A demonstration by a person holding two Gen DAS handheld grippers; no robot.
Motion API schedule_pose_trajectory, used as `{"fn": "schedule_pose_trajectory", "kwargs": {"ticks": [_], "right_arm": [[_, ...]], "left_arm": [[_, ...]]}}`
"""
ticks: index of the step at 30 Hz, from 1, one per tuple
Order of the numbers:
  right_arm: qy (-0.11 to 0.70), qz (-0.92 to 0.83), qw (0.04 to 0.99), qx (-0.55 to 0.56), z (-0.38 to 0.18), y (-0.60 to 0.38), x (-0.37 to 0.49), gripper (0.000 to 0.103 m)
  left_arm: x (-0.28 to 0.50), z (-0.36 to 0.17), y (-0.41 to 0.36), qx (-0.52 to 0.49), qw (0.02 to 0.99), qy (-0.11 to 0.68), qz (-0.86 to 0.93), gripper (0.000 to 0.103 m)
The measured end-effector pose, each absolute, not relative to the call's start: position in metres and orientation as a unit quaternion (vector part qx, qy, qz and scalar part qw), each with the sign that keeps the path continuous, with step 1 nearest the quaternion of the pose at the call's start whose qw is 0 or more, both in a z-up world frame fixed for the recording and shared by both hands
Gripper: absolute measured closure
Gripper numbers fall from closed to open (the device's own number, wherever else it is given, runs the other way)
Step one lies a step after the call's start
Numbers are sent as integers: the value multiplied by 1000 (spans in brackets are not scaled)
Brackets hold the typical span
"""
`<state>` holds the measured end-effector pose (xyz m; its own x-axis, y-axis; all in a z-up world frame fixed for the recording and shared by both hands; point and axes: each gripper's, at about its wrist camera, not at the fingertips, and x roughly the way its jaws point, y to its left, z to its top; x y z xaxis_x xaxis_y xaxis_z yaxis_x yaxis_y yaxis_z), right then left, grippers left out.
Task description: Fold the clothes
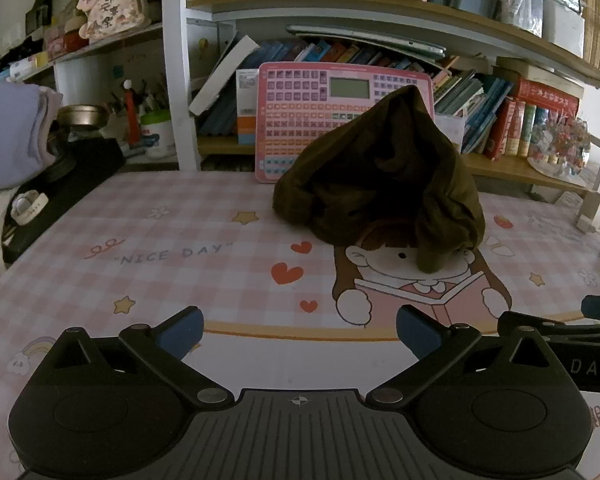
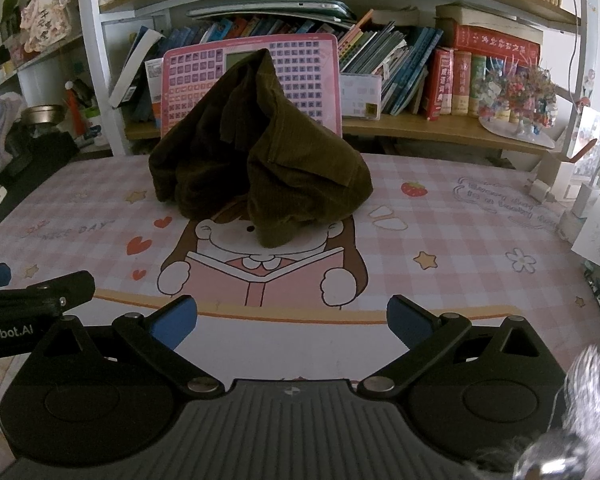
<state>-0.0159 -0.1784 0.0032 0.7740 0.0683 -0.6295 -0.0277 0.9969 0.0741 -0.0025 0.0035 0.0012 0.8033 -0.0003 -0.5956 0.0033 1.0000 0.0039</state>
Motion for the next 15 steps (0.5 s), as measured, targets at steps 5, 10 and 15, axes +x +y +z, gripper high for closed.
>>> {"fn": "schedule_pose_trajectory", "kwargs": {"ticks": [5, 10, 15], "right_arm": [[338, 26, 940, 31, 2, -178, -15, 1], [340, 25, 939, 32, 2, -179, -13, 1], [343, 24, 938, 33, 0, -180, -11, 1]], "left_arm": [[-2, 0, 4, 3, 949, 315, -1, 0], [0, -1, 3, 3, 948, 318, -2, 0], [2, -2, 2, 4, 947, 321, -3, 0]]}}
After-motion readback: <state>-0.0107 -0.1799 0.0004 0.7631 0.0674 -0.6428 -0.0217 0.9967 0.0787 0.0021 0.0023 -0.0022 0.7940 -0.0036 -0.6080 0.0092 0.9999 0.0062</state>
